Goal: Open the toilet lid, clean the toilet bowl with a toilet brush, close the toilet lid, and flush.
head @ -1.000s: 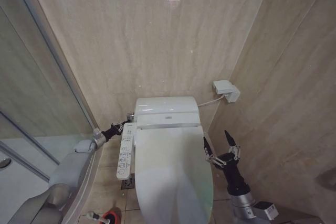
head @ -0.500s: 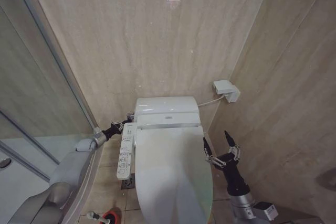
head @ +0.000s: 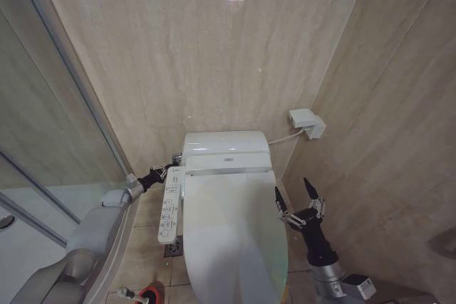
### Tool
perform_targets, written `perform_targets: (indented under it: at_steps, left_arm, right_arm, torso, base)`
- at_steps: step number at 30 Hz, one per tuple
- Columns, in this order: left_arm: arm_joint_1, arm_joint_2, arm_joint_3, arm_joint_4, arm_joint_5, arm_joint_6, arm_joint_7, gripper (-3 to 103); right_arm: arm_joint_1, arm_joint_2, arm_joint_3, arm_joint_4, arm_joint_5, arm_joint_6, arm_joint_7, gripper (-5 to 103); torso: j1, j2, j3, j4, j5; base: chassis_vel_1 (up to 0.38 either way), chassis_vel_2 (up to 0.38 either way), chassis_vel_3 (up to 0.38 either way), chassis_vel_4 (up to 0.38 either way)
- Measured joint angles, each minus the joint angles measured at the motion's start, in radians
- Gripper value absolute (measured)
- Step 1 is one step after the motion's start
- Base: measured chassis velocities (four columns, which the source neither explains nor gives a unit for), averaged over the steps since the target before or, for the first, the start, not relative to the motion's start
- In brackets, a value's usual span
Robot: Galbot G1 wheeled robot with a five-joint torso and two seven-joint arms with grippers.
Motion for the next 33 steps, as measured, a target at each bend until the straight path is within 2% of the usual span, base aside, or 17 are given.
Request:
perform_targets:
  at_steps: [33]
  left_arm:
    - [-0.015, -0.013, 0.005, 0.025, -0.001, 0.0, -0.005, 0]
  right_arm:
    - [-0.007, 0.001, 0.006, 0.002, 0.001, 0.004, -0.001, 100]
  torso:
    - [0.0, 0.0, 0.0, 0.0001, 0.0002]
  base:
    - [0.0, 0.0, 0.0, 0.0]
